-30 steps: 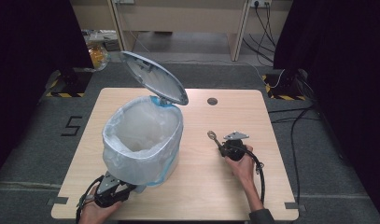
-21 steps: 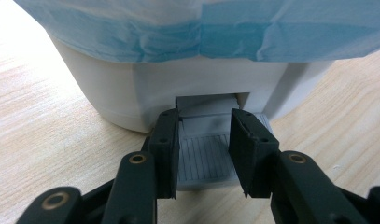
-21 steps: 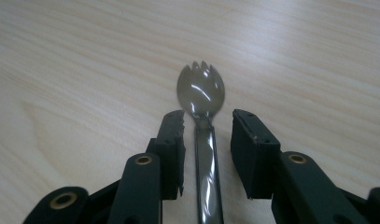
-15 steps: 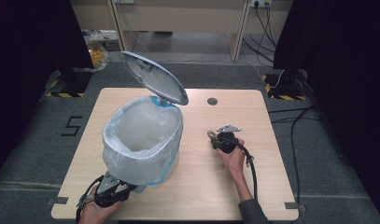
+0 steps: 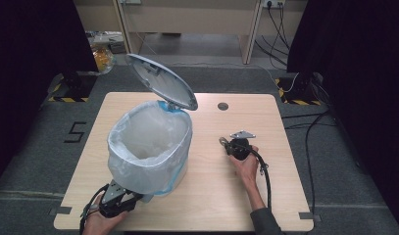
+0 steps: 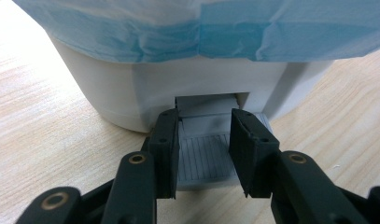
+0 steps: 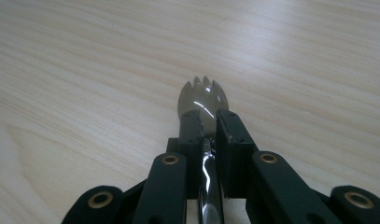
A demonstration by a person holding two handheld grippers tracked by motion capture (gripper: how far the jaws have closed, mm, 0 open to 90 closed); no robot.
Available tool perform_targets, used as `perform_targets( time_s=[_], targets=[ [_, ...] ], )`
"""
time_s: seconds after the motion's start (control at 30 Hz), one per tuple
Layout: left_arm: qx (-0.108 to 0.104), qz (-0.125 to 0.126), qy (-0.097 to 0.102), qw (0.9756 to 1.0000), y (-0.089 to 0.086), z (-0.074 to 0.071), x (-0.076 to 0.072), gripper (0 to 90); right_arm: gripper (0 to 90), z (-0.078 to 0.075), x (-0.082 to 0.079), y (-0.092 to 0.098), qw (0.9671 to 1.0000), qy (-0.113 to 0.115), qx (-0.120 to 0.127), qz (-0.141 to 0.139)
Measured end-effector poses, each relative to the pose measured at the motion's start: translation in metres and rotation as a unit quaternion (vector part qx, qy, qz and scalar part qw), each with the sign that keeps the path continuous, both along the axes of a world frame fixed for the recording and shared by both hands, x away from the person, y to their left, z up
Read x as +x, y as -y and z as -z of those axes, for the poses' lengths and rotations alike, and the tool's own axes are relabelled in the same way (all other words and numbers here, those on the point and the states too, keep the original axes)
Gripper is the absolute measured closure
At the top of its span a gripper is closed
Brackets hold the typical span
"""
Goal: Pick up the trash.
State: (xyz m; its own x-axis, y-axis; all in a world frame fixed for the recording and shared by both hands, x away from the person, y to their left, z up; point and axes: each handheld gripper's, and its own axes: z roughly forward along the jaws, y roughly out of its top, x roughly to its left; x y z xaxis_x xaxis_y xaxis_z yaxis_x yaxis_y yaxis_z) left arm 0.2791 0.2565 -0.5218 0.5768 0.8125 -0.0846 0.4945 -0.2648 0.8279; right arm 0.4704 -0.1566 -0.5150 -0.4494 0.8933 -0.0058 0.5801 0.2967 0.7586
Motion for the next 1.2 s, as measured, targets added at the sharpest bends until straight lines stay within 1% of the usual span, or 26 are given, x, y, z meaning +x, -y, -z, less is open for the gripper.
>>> perform_targets(
  time_s=[0.03,0.07,0.1,0.17,0.23,0.27,0.33,0.37,0.4,0.47,0.5,0.53,0.57,0.6,0.63,0.67,0.7,0.73,0.77,0.8,0.87,0.93,0.97,1.1,1.2],
  targets=[
    [0.000,0.000,0.000,1.0000,0.000,0.000,0.000,62.7,81.4,-0.001,-0.001,0.001,1.0000,0.004,-0.005,0.000],
    [0.000,0.000,0.000,1.0000,0.000,0.000,0.000,62.7,81.8,-0.001,-0.001,0.002,1.0000,0.008,-0.005,0.001],
    [0.000,0.000,0.000,1.0000,0.000,0.000,0.000,62.7,89.6,-0.003,-0.003,0.004,0.9999,0.015,-0.001,0.002],
    [0.000,0.000,0.000,1.0000,0.000,0.000,0.000,62.7,90.0,-0.009,-0.005,0.007,0.9995,0.031,0.006,-0.002],
    [0.001,0.000,0.000,1.0000,0.000,0.000,0.000,62.7,90.0,-0.013,-0.007,0.009,0.9994,0.033,0.005,-0.007],
    [0.001,0.000,0.000,1.0000,0.000,0.000,0.000,62.7,89.7,-0.013,-0.007,0.010,0.9996,0.027,0.003,-0.004],
    [0.002,0.000,0.000,1.0000,0.000,0.000,0.000,62.6,82.9,-0.011,-0.007,0.011,0.9999,0.016,0.006,0.000],
    [0.002,0.000,0.000,1.0000,0.000,0.000,0.000,62.6,80.1,-0.010,-0.007,0.012,0.9999,0.014,0.009,-0.001],
    [0.001,0.000,0.000,1.0000,0.000,0.000,0.000,62.7,78.7,-0.010,-0.007,0.011,0.9998,0.016,0.008,-0.007],
    [0.001,0.000,0.000,1.0000,0.000,0.000,0.000,62.7,76.6,-0.010,-0.009,0.006,0.9996,0.010,0.011,-0.024],
    [0.001,0.000,0.000,1.0000,0.000,0.000,0.000,62.6,75.0,-0.010,-0.009,0.003,0.9994,0.005,0.009,-0.034],
    [0.001,0.000,0.000,1.0000,0.000,0.000,0.000,62.6,74.6,-0.010,-0.008,0.000,0.9991,-0.004,0.013,-0.041],
    [0.000,0.001,0.000,1.0000,0.000,0.000,0.000,62.6,73.8,-0.008,-0.008,-0.002,0.9990,-0.012,0.007,-0.042],
    [0.001,0.001,0.000,1.0000,0.000,0.000,0.000,62.5,72.8,-0.005,-0.008,-0.004,0.9990,-0.020,-0.005,-0.040],
    [0.001,0.001,0.000,1.0000,0.000,0.000,0.000,62.5,72.5,-0.004,-0.008,-0.005,0.9991,-0.021,-0.006,-0.036],
    [0.002,0.001,0.000,1.0000,0.000,0.000,0.000,62.4,72.3,-0.005,-0.009,-0.005,0.9990,-0.022,-0.015,-0.036],
    [0.001,0.001,0.000,1.0000,0.000,0.000,0.000,62.4,72.1,-0.007,-0.010,-0.005,0.9986,-0.020,-0.033,-0.035],
    [0.000,0.001,0.000,1.0000,0.000,0.000,0.000,62.5,73.0,-0.008,-0.011,-0.004,0.9985,-0.019,-0.034,-0.038],
    [0.000,0.001,0.000,1.0000,0.000,0.000,0.000,62.4,73.8,-0.008,-0.012,-0.004,0.9981,-0.027,-0.034,-0.043],
    [0.001,0.001,0.000,1.0000,0.000,0.000,0.000,62.4,74.0,-0.007,-0.012,-0.002,0.9983,-0.027,-0.027,-0.044],
    [0.002,0.001,0.001,1.0000,0.000,0.000,0.000,62.3,75.5,-0.006,-0.010,0.001,0.9983,-0.035,-0.012,-0.046],
    [0.002,0.001,0.000,1.0000,0.000,0.000,0.000,62.3,79.1,-0.006,-0.009,0.002,0.9981,-0.038,-0.003,-0.049],
    [0.002,0.001,0.000,1.0000,0.000,0.000,0.000,62.3,79.4,-0.006,-0.009,0.003,0.9980,-0.039,-0.001,-0.050],
    [0.003,0.001,0.000,1.0000,0.000,0.000,0.000,62.3,79.9,-0.006,-0.009,0.002,0.9982,-0.037,-0.003,-0.048],
    [0.001,0.001,0.000,1.0000,0.000,0.000,0.000,62.4,80.0,-0.006,-0.012,-0.001,0.9983,-0.023,-0.020,-0.049]
  ],
)
